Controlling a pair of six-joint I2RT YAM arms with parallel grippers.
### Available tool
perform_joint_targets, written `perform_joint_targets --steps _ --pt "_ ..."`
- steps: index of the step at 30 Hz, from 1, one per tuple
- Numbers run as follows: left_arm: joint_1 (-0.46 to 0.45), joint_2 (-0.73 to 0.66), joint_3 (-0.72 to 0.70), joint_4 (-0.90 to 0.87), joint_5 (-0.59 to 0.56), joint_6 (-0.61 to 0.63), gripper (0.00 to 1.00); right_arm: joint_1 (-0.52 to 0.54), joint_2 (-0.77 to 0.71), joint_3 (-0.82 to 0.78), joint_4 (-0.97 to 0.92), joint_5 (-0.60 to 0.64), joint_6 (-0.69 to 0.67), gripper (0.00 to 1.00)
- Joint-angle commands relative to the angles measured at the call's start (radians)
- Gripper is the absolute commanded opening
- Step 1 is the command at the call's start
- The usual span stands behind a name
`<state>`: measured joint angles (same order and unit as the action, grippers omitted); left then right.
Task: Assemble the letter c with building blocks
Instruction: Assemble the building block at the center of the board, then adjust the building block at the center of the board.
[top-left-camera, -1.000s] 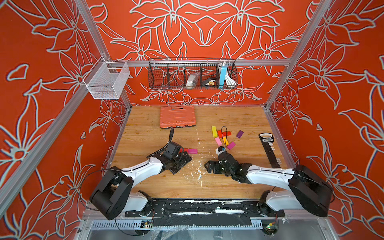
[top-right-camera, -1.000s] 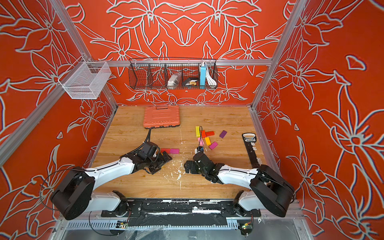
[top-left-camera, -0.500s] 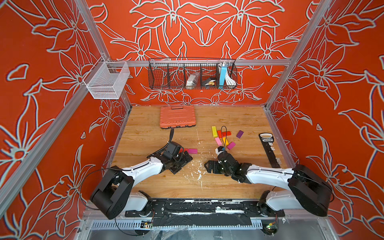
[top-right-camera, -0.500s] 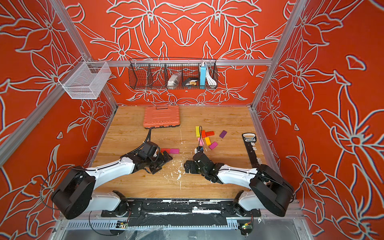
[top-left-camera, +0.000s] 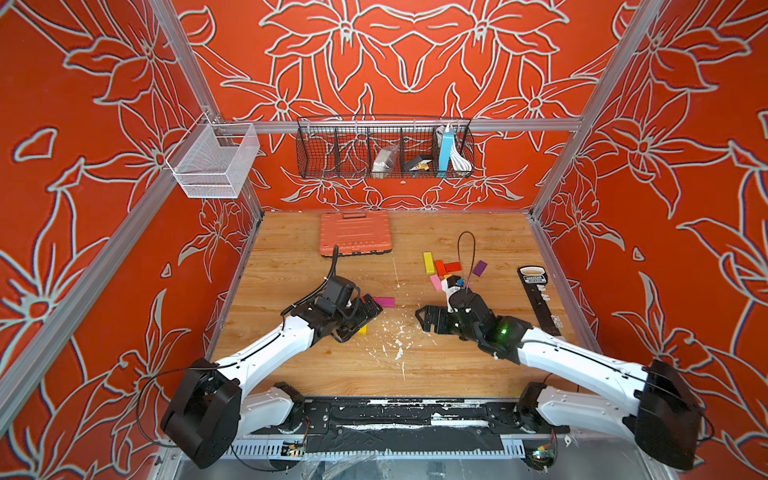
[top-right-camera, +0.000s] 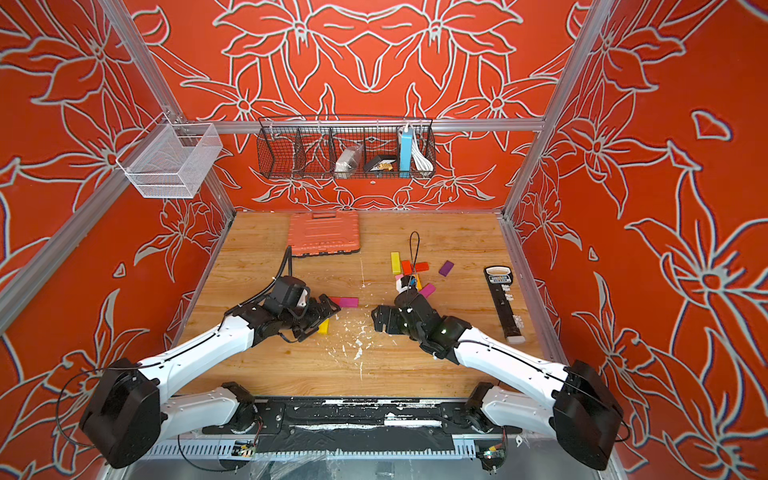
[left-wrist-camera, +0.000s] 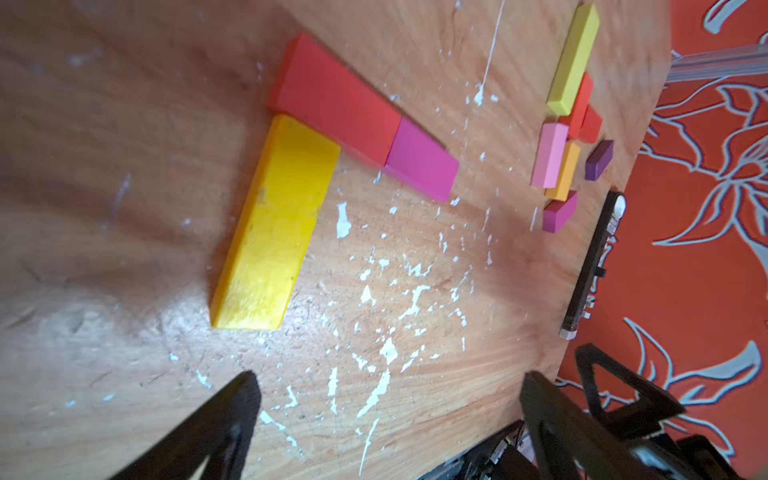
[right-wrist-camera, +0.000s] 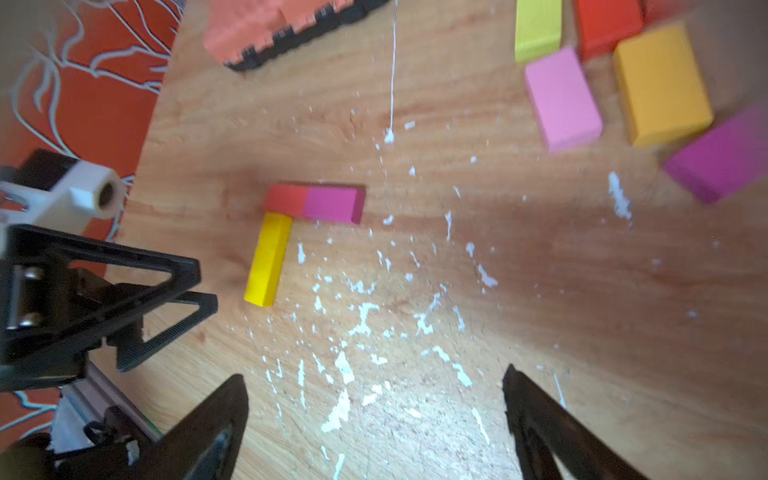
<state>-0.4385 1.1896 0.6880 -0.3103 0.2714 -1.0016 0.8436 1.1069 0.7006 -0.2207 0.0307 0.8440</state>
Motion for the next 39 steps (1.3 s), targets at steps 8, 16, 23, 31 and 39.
perform_joint_targets --steps 8,16,23,31,39 --pt "0.231 0.248 0.231 -0.105 0.138 0.222 0.99 -0.031 0.192 0.234 -0.222 -0.058 -0.068 0.98" --pt "0.262 0.445 0.374 -0.098 0.201 0.285 0.98 -0.036 0.360 0.318 -0.169 -0.104 -0.055 0.98" --pt "0.262 0.511 0.391 -0.067 0.228 0.273 0.98 -0.048 0.434 0.313 -0.110 -0.134 -0.020 0.97" --pt "0.262 0.528 0.369 -0.039 0.233 0.255 0.98 -0.052 0.447 0.295 -0.079 -0.146 -0.008 0.97" --pt "0.262 0.551 0.362 -0.023 0.234 0.245 0.98 -0.055 0.441 0.287 -0.071 -0.151 -0.006 0.97"
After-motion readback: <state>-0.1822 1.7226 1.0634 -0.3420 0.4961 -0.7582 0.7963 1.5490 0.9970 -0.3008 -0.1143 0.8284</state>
